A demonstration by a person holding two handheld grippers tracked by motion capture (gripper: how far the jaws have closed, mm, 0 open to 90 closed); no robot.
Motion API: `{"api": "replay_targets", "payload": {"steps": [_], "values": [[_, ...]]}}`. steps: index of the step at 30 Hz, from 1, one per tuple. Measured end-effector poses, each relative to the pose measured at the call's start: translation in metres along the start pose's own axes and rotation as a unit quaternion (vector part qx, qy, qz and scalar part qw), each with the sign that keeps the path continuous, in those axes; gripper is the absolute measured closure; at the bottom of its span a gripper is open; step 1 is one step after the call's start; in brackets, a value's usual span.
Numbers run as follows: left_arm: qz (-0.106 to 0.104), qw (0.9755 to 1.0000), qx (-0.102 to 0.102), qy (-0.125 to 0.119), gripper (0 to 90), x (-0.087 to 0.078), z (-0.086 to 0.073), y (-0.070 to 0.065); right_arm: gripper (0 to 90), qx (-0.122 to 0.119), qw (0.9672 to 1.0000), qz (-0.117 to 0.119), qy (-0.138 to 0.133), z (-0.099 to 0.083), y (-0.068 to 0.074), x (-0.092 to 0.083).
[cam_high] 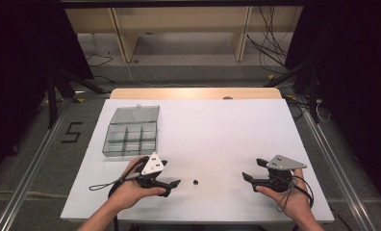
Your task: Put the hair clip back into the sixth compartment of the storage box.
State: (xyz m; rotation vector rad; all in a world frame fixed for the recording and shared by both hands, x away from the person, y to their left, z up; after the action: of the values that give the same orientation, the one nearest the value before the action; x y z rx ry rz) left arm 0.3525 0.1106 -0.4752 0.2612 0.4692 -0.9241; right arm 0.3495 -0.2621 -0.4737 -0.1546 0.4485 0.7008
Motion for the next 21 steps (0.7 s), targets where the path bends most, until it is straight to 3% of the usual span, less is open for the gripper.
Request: {"api": "replay_targets", "payload": {"steps": [8,21], "values": [[-0.014,0.9995,0.028,0.01,21.3,0.015,0.003,-0.007,24.6,0.001,1.0,0.0,0.0,0.0,0.0,0.0],[-0.045,0.9974,0.051,0.024,23.2,0.041,0.007,-0.02,24.7,0.003,1.0,0.001,0.0,-0.001,0.0,0.0]]}}
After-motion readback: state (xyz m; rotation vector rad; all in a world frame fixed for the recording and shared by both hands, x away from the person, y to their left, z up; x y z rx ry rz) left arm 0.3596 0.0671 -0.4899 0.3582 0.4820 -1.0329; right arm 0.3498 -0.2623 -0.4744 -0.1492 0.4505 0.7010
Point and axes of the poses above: each handheld gripper's, and its own axes: x roughly forward along the jaws, z roughly out of its top, y roughly to its left, the point moved 2 cm from there along x, roughly forward along the jaws, and after that the axes turned 7 degrees about -y, right-handed, at the moved point
